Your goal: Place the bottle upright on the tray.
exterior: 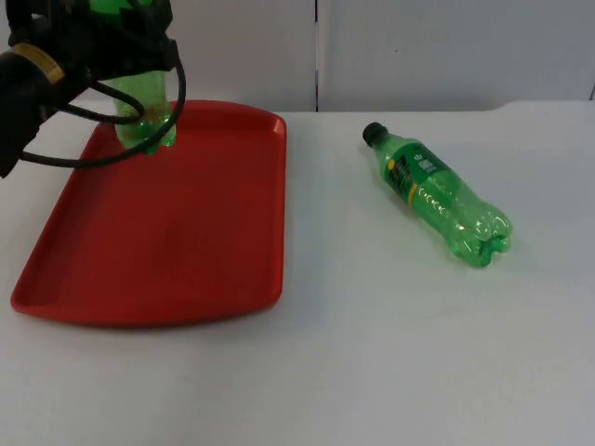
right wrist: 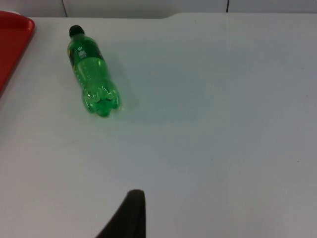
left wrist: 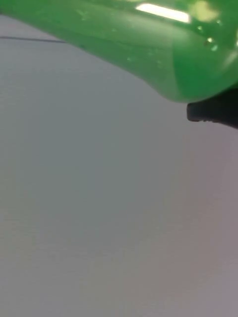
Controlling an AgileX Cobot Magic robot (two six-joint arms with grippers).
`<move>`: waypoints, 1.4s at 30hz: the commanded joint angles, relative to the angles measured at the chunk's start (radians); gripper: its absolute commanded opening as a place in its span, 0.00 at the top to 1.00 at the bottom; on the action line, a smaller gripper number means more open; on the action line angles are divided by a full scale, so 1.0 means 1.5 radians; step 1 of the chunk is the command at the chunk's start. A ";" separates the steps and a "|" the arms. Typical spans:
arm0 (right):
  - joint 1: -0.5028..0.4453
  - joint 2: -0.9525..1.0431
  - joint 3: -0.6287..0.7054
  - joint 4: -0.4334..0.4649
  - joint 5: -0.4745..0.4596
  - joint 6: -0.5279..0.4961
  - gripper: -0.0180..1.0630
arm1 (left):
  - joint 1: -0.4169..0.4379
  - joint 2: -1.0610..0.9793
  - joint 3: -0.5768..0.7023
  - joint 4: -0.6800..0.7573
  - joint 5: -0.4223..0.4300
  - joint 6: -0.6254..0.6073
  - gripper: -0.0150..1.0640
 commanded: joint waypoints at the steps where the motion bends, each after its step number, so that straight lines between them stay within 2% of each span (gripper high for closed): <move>1: -0.004 -0.003 0.001 0.000 -0.004 0.000 0.01 | 0.003 0.018 -0.019 -0.009 -0.015 0.001 0.99; 7: -0.004 -0.003 0.001 0.000 -0.004 0.000 0.01 | 0.003 0.074 -0.061 -0.012 -0.015 0.001 0.99; 24: -0.004 -0.003 0.001 0.000 -0.004 0.000 0.01 | 0.003 0.128 -0.065 0.002 -0.014 -0.002 0.97; 26: -0.004 -0.003 0.001 0.000 -0.004 0.000 0.01 | 0.003 0.128 -0.065 0.009 -0.015 -0.002 0.88; 27: -0.004 -0.003 0.001 0.000 -0.004 0.000 0.01 | 0.003 0.128 -0.065 0.012 -0.015 -0.002 0.81; 28: -0.004 -0.003 0.001 0.000 -0.004 0.000 0.01 | 0.003 0.128 -0.065 0.012 -0.015 -0.002 0.81; 29: -0.004 -0.003 0.001 0.000 -0.004 0.000 0.01 | 0.003 0.128 -0.065 0.019 -0.016 -0.002 0.71; 31: -0.004 -0.003 0.001 0.000 -0.004 0.000 0.01 | 0.003 0.128 -0.065 0.034 -0.021 -0.002 0.47; 33: -0.004 -0.003 0.001 0.000 -0.004 0.000 0.01 | 0.003 0.128 -0.065 0.034 -0.021 -0.002 0.29; 34: -0.004 -0.003 0.001 0.000 -0.004 0.000 0.01 | 0.003 0.128 -0.065 0.034 -0.021 -0.002 0.29; 37: -0.004 -0.003 0.001 0.000 -0.004 0.000 0.01 | 0.003 0.128 -0.065 0.034 -0.021 -0.002 0.17; 42: -0.004 -0.003 0.001 0.000 -0.004 0.000 0.01 | 0.003 0.128 -0.065 0.035 -0.021 -0.004 0.15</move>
